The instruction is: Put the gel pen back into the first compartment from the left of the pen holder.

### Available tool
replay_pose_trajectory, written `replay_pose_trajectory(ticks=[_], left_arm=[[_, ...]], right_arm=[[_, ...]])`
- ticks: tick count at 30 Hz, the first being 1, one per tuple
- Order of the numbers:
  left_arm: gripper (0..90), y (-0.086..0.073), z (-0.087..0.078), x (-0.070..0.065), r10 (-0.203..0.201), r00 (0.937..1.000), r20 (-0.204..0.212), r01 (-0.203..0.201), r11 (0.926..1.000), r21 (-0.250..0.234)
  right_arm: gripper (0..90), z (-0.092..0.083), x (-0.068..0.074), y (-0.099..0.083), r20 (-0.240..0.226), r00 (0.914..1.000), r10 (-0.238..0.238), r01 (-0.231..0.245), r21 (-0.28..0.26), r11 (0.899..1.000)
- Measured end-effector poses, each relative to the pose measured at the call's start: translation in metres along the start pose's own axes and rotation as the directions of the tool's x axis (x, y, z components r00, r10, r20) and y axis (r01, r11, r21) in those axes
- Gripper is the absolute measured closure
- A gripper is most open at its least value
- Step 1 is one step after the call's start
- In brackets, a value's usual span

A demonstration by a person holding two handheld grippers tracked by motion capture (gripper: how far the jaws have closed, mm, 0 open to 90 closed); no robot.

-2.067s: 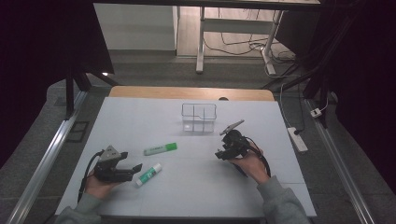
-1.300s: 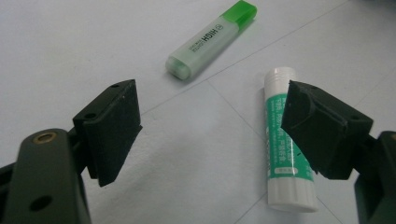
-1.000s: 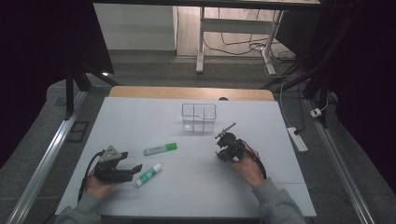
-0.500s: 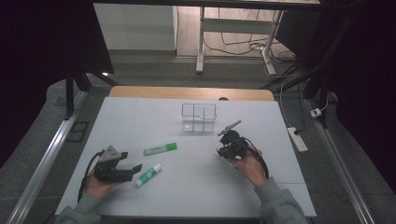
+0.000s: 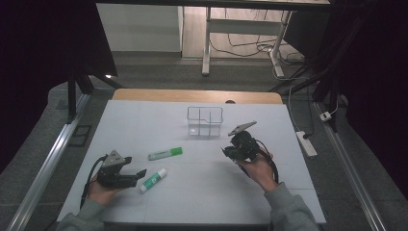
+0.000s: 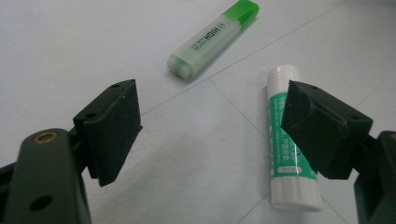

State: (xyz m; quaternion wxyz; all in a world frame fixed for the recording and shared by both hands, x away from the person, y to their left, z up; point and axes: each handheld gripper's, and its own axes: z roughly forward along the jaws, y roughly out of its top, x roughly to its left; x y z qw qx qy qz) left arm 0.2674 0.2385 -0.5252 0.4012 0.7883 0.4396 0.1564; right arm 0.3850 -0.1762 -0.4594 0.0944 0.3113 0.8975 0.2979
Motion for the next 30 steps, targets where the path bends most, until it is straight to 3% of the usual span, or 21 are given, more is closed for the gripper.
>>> replay_pose_trajectory(ticks=[18, 30], left_arm=[[19.7, 0.0, 0.0, 0.0, -0.001, 1.0, -0.001, 0.001, 1.0, 0.0], [19.7, 0.0, 0.0, 0.0, -0.002, 1.0, -0.001, 0.002, 1.0, -0.001]], right_arm=[[80.1, -0.016, -0.003, 0.002, -0.008, 1.0, 0.002, -0.003, -0.115, 0.993], [80.1, -0.027, -0.004, 0.002, -0.004, 1.0, 0.008, -0.009, -0.211, 0.978]])
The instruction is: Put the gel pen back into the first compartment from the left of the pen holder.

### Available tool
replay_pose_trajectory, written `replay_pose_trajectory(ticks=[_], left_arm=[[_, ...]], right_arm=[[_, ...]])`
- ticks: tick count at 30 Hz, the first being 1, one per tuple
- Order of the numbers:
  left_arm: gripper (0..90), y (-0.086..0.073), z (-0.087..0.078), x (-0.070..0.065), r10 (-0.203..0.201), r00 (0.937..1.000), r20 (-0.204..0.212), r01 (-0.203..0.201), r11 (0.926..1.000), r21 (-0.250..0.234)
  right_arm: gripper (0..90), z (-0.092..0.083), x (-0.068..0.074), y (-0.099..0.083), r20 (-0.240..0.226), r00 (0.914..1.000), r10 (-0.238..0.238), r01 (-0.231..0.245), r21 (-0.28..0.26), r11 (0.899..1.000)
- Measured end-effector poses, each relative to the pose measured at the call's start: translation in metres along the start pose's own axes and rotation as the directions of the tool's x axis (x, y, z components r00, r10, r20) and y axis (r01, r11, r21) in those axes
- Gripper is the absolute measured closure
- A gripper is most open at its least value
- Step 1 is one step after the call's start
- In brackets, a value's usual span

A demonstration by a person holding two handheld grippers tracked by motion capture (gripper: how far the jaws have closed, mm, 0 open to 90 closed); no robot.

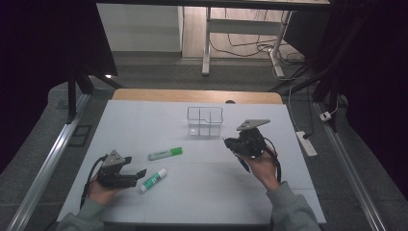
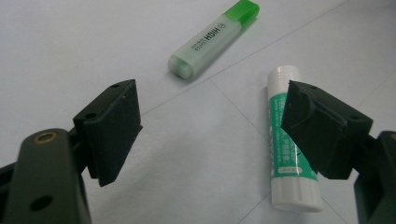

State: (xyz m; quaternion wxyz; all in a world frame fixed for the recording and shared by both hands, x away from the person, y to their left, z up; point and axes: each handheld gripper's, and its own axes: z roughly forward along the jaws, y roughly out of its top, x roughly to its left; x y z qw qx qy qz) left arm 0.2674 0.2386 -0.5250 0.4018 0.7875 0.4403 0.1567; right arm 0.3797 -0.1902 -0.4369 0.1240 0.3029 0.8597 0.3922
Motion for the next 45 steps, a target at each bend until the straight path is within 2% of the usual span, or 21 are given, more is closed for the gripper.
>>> replay_pose_trajectory(ticks=[4, 12, 26, 45], left_arm=[[19.7, 0.0, 0.0, 0.0, 0.0, 1.0, -0.001, 0.0, 1.0, 0.001], [19.7, 0.0, 0.001, 0.0, -0.002, 1.0, -0.002, 0.002, 1.0, 0.004], [19.7, 0.0, 0.001, 0.002, -0.008, 1.0, 0.001, 0.008, 1.0, 0.003], [19.7, 0.001, 0.003, 0.002, -0.009, 0.9999, 0.008, 0.009, 1.0, 0.004]], right_arm=[[80.0, -0.004, -0.002, 0.0, -0.018, 0.9997, 0.018, -0.018, -0.039, 0.999], [80.1, -0.009, -0.006, 0.001, -0.016, 0.9992, 0.036, -0.037, -0.096, 0.995], [80.0, -0.012, -0.01, 0.008, -0.019, 0.9979, 0.062, -0.064, -0.157, 0.986], [80.0, -0.009, -0.017, 0.036, -0.034, 0.9946, 0.098, -0.104, -0.26, 0.96]])
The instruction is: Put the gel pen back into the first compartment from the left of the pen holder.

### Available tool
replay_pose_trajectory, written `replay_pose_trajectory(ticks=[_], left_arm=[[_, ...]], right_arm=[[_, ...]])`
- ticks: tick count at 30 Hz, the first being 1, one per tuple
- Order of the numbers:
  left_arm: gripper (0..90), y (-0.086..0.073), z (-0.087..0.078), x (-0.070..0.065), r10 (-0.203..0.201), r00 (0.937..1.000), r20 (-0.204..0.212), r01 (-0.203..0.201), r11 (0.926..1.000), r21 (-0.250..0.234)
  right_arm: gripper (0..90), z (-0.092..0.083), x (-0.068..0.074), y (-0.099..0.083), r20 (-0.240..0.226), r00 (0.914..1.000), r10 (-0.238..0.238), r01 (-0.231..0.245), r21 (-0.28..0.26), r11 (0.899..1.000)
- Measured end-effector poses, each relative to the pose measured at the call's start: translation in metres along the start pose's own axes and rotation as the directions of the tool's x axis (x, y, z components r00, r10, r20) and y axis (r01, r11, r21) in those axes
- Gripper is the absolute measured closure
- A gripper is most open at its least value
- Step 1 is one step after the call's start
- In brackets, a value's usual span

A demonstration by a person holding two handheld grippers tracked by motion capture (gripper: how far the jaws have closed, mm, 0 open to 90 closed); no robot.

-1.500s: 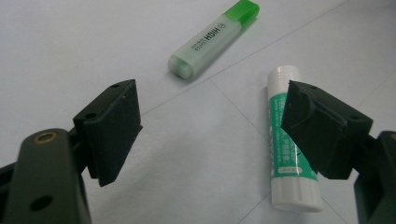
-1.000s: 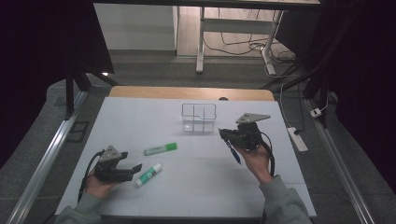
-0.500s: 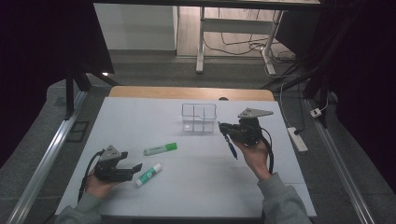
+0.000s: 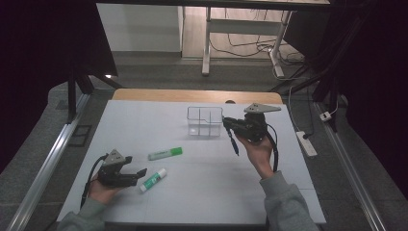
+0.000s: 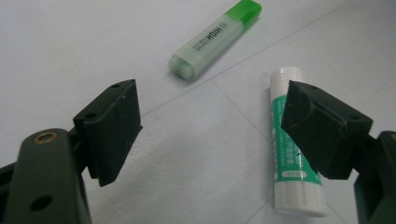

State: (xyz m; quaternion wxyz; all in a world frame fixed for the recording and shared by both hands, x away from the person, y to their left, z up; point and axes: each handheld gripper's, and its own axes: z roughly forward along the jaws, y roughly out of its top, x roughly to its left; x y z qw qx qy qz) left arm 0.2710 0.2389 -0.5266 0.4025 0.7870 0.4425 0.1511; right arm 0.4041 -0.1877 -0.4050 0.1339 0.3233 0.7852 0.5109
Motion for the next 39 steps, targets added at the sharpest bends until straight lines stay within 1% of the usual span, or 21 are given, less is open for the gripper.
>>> replay_pose_trajectory(ticks=[5, 12, 15, 18, 20, 25, 29, 35, 39], left_arm=[[19.7, 0.0, 0.0, 0.0, 0.0, 1.0, 0.001, 0.0, 1.0, 0.002], [19.7, 0.0, 0.001, 0.0, 0.001, 1.0, 0.001, -0.001, 1.0, 0.004], [19.7, 0.0, 0.001, 0.0, 0.001, 1.0, 0.001, -0.001, 1.0, 0.004], [19.7, 0.0, 0.001, 0.0, 0.001, 1.0, 0.001, -0.001, 1.0, 0.004], [19.7, 0.0, 0.001, 0.0, 0.001, 1.0, 0.001, -0.001, 1.0, 0.005], [19.7, 0.0, 0.001, 0.0, 0.001, 1.0, 0.002, -0.001, 1.0, 0.004], [19.7, 0.0, 0.001, 0.0, 0.002, 1.0, 0.001, -0.002, 1.0, 0.005], [19.7, 0.0, 0.001, 0.001, 0.001, 1.0, 0.001, -0.001, 1.0, 0.004], [19.7, 0.0, 0.001, 0.0, 0.004, 1.0, 0.001, -0.004, 1.0, 0.005]], right_arm=[[80.0, 0.001, -0.001, 0.005, 0.001, 1.0, 0.005, -0.005, -0.018, 1.0], [80.0, 0.004, -0.004, 0.009, -0.008, 0.9997, 0.025, -0.025, -0.044, 0.999], [80.0, 0.005, -0.005, 0.011, -0.008, 0.9996, 0.026, -0.026, -0.049, 0.998], [80.0, 0.007, -0.005, 0.012, -0.018, 0.9992, 0.037, -0.038, -0.058, 0.998], [80.0, 0.007, -0.005, 0.013, -0.011, 0.9995, 0.031, -0.031, -0.06, 0.998], [80.0, 0.01, -0.007, 0.015, -0.01, 0.9993, 0.035, -0.036, -0.07, 0.997], [80.0, 0.012, -0.008, 0.017, -0.019, 0.9988, 0.046, -0.047, -0.077, 0.996], [80.0, 0.015, -0.009, 0.021, -0.023, 0.9988, 0.043, -0.045, -0.087, 0.995], [80.0, 0.019, -0.011, 0.023, -0.027, 0.9982, 0.054, -0.057, -0.095, 0.994]])
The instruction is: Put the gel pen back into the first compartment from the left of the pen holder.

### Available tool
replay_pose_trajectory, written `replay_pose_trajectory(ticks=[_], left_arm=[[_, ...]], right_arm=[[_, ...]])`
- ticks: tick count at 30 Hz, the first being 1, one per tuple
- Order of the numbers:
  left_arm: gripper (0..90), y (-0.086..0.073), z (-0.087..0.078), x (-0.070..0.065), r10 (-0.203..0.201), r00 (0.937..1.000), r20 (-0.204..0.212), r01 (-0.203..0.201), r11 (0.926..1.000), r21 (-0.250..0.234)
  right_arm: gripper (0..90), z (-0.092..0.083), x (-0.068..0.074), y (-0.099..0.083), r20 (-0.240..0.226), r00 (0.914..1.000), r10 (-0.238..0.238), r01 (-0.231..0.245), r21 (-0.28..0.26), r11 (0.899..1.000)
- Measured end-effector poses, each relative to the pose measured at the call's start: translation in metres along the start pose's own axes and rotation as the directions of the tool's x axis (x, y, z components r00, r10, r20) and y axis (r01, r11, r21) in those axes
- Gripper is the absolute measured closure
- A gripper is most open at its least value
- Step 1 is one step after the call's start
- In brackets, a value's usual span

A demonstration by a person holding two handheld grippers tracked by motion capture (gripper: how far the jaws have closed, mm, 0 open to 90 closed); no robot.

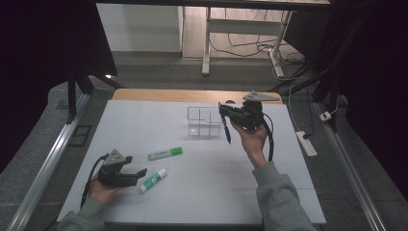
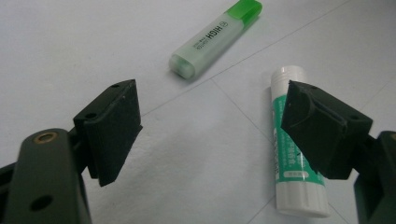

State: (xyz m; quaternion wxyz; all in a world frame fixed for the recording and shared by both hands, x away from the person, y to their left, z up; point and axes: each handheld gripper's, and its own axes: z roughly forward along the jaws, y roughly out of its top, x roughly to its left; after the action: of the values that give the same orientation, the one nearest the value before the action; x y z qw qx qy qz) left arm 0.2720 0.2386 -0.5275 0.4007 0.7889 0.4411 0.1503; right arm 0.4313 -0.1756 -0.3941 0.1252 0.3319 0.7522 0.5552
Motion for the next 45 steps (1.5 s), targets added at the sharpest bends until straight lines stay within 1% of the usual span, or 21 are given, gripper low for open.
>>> replay_pose_trajectory(ticks=[3, 9, 13, 25, 45], left_arm=[[19.7, 0.0, 0.0, 0.0, -0.001, 1.0, 0.0, 0.001, 1.0, -0.001], [19.7, 0.0, 0.0, 0.0, 0.0, 1.0, 0.001, 0.0, 1.0, -0.001], [19.7, 0.0, 0.0, 0.0, -0.001, 1.0, 0.001, 0.001, 1.0, -0.002], [19.7, 0.0, 0.0, 0.0, 0.002, 1.0, 0.002, -0.002, 1.0, -0.003], [19.7, 0.0, 0.0, 0.001, 0.001, 1.0, 0.007, -0.001, 1.0, -0.006]], right_arm=[[80.0, 0.003, -0.002, 0.001, 0.004, 1.0, 0.008, -0.008, -0.001, 1.0], [80.0, 0.008, -0.005, 0.004, 0.003, 0.9997, 0.026, -0.026, -0.02, 0.999], [80.0, 0.012, -0.006, 0.006, 0.009, 0.9995, 0.03, -0.03, -0.021, 0.999], [80.0, 0.028, -0.008, 0.012, 0.008, 0.9997, 0.023, -0.023, -0.024, 0.999], [80.0, 0.051, 0.001, 0.029, -0.001, 1.0, 0.0, 0.0, -0.049, 0.999]])
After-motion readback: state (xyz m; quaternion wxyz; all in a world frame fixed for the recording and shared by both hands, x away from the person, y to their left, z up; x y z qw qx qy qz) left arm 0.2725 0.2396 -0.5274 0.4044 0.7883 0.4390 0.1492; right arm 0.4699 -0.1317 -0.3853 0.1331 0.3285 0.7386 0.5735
